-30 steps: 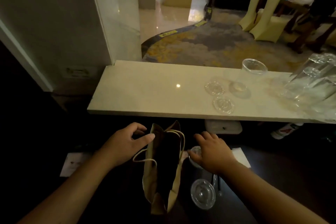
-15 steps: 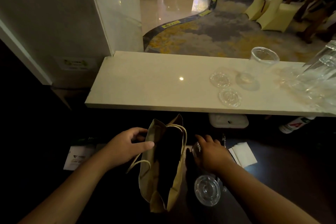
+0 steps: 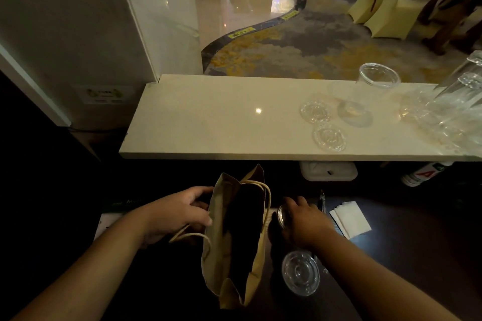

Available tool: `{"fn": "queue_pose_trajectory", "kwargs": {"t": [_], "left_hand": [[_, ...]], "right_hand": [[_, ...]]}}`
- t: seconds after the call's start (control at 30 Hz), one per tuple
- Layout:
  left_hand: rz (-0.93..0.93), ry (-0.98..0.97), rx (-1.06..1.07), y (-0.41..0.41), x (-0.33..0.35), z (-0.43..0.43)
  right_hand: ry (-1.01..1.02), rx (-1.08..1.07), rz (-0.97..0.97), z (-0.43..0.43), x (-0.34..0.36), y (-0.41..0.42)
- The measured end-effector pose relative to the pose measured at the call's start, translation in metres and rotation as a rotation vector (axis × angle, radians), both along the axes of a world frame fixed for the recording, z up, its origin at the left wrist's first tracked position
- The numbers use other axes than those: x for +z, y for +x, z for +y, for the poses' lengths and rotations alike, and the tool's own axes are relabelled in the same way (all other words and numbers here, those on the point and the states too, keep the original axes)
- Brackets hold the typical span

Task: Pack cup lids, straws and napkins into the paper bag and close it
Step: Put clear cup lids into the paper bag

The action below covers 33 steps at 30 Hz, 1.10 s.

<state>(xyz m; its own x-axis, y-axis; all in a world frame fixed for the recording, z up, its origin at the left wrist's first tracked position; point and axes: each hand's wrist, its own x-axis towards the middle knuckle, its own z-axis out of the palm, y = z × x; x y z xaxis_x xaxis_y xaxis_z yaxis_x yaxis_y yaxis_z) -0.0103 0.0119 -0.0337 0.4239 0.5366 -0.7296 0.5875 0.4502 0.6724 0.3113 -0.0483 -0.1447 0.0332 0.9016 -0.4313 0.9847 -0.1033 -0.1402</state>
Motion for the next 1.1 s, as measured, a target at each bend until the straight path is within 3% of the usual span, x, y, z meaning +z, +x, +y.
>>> {"fn": "queue_pose_trajectory", "kwargs": {"t": [0.43,0.73,0.93,1.1], "left_hand": [[0.007,0.258,0.264,0.014,-0.019,-0.022],[-0.029,0.213,0.335,0.032,-0.011,-0.031],[-0.029,0.188,0.35,0.039,-0.012,-0.032],[0.002,0.168,0.311,0.042,-0.011,-0.029]], "right_hand": [[-0.011,0.057,-0.072,0.004,0.029,0.002],[0.075,0.187,-0.182,0.003,0.17,-0.012],[0.141,0.28,-0.169,-0.005,0.279,-0.044],[0.146,0.372,-0.121,-0.02,0.324,-0.081]]}}
